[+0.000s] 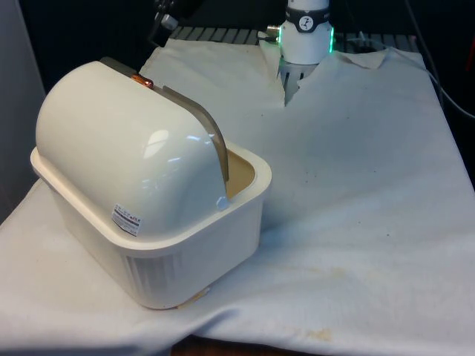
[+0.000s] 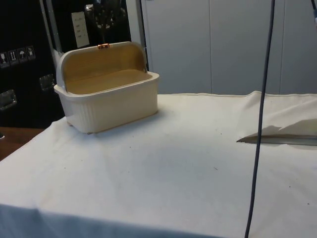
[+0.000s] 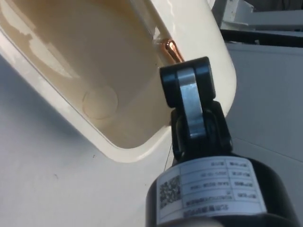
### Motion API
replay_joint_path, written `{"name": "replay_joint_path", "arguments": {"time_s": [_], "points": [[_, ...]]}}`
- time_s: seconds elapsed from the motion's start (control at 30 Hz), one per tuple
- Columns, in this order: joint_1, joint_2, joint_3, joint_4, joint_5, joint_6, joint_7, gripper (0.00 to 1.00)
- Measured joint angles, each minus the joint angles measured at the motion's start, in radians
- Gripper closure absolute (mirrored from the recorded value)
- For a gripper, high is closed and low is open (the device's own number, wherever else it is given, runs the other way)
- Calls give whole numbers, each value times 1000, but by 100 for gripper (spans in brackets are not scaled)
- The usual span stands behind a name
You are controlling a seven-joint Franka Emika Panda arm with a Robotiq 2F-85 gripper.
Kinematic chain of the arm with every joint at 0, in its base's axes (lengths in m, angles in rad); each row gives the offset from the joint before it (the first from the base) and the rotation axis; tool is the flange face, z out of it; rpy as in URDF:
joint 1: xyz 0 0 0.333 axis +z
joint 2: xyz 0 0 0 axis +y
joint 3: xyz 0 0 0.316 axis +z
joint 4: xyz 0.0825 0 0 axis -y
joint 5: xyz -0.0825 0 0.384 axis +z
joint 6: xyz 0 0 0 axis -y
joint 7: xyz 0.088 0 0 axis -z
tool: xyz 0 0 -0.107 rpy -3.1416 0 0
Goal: Open the lid, then close it.
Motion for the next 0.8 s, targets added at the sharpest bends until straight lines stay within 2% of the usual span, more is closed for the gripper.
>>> {"name": "replay_joint_path", "arguments": {"time_s": [0.2, 0.63, 0.8], "points": [[-7, 9, -3, 8, 24, -1, -36, 100], [-17, 68, -5, 62, 177, -15, -182, 100], [-20, 83, -9, 82, 196, -17, -207, 100]]}}
